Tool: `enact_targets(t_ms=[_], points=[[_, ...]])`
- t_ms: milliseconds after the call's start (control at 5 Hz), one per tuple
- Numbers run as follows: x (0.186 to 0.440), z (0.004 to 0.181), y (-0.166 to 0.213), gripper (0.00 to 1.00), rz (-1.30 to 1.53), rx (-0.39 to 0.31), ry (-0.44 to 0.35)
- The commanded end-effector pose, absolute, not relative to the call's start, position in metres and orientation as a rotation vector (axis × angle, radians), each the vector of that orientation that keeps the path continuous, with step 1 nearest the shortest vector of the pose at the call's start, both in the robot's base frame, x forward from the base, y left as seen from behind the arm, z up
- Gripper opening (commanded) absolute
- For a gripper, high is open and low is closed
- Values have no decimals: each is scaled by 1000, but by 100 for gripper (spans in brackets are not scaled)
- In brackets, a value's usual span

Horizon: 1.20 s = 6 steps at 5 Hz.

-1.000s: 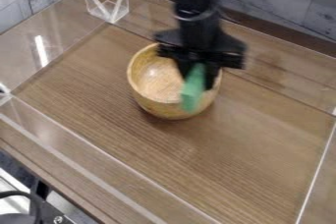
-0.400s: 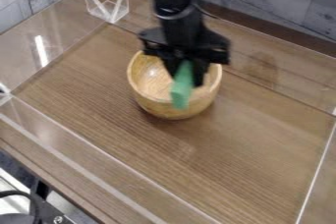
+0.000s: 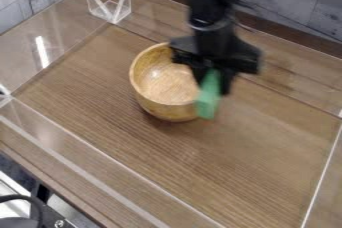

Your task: Put green stick into wooden bowl

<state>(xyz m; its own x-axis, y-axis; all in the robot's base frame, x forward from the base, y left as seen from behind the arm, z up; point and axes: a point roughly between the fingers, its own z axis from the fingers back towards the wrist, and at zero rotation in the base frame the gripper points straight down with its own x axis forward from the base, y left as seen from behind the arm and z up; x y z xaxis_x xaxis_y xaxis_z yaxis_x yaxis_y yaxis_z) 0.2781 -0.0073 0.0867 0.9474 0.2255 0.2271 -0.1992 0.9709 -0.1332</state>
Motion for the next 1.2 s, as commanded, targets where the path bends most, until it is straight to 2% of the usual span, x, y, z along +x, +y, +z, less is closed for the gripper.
enact_targets(t_ms=[0,400,1000], points=[[274,104,35,0,222,-107,-296],[299,95,-25,0,224,-121,-316],[298,83,10,0,226,-62,-305]])
